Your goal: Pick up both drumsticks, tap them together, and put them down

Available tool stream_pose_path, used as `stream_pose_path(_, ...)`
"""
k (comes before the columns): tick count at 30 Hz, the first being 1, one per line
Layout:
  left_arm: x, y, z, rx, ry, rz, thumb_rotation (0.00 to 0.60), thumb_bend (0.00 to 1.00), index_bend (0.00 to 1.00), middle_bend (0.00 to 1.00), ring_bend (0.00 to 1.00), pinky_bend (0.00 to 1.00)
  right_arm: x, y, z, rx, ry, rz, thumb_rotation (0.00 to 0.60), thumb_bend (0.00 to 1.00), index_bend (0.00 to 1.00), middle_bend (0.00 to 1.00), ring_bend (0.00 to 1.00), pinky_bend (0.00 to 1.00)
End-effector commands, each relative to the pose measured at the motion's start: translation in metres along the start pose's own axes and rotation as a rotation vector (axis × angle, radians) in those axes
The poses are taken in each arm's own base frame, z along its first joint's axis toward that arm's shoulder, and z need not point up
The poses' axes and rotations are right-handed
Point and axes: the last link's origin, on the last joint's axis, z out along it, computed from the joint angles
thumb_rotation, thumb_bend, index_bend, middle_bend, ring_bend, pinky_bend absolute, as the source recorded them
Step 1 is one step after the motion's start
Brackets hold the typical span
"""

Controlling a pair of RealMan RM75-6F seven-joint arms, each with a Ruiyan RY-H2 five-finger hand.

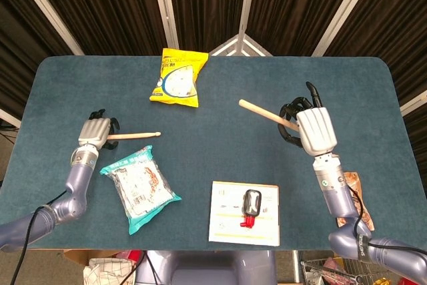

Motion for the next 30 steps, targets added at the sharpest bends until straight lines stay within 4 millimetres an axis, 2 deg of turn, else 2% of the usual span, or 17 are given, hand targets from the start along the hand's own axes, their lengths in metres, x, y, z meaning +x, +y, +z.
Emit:
stream_pose_path(1,-0.002,0.001,0.000,0.002,-0.004,0.016,0.600,0.43,0.42,0.44,0.00,0.00,0.000,0.001,-0.001,-0.004,0.001,-0.004,0.600,0.43,0.70,0.62,0.36,0.00)
stream_pose_path(15,-0.009,0.007,-0.001,0.002,-0.009,0.085,0.600,0.47,0.49,0.50,0.01,0.00,-0.002,0.005,-0.003,-0.016,0.007,-0.007,0.600,0.44,0.70,0.62,0.37,0.00)
stream_pose_path(30,-0.009,0.015,-0.004,-0.001,-0.004,0.102,0.600,0.47,0.51,0.53,0.02,0.00,-0.003,0.007,-0.003,-0.023,0.011,-0.015,0.600,0.44,0.70,0.62,0.37,0.00)
